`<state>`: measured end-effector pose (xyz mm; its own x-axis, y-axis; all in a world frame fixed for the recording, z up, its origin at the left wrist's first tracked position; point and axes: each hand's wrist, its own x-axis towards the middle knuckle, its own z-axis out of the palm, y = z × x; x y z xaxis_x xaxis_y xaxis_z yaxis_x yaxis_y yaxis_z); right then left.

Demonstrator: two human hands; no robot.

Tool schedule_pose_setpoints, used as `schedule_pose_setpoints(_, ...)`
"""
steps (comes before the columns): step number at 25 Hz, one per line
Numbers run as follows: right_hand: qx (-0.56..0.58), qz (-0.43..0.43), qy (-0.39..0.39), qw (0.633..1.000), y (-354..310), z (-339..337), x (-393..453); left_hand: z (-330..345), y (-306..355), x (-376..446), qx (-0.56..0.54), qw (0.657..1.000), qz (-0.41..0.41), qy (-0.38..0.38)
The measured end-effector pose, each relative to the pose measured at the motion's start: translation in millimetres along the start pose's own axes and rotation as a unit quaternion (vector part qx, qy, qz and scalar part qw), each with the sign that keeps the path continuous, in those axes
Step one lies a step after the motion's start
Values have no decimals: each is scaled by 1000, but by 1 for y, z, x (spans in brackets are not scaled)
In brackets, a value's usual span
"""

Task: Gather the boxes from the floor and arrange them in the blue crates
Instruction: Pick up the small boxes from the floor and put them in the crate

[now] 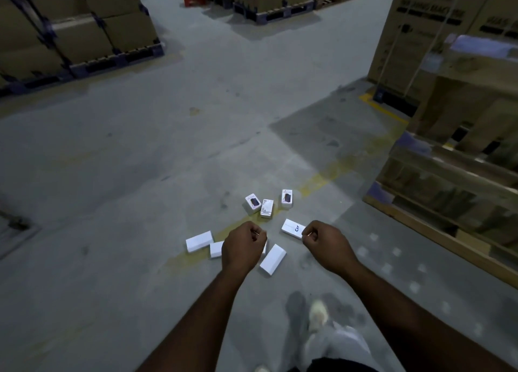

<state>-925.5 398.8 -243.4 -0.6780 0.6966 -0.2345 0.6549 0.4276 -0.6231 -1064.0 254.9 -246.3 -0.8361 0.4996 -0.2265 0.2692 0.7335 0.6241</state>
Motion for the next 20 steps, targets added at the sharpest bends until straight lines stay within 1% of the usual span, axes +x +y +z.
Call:
schedule_pose_setpoints(6,43,19,-18,999,-3,15,137,13,-5,113,20,998,-52,-3)
schedule_pose_setpoints(10,53,9,-84,995,1,45,248,40,-1,206,38,992,-121,-10)
schedule_pose_setpoints(14,47,23,-138,989,32,87,333,104,0,288,40,984,-167,-44)
schedule_pose_setpoints(16,53,37,-143,988,52,110,369,142,-5,322,36,980,-185,-62)
schedule_pose_setpoints(20,67,77,-169,980,91,169,426,215,-41,370,34,973,-208,-98)
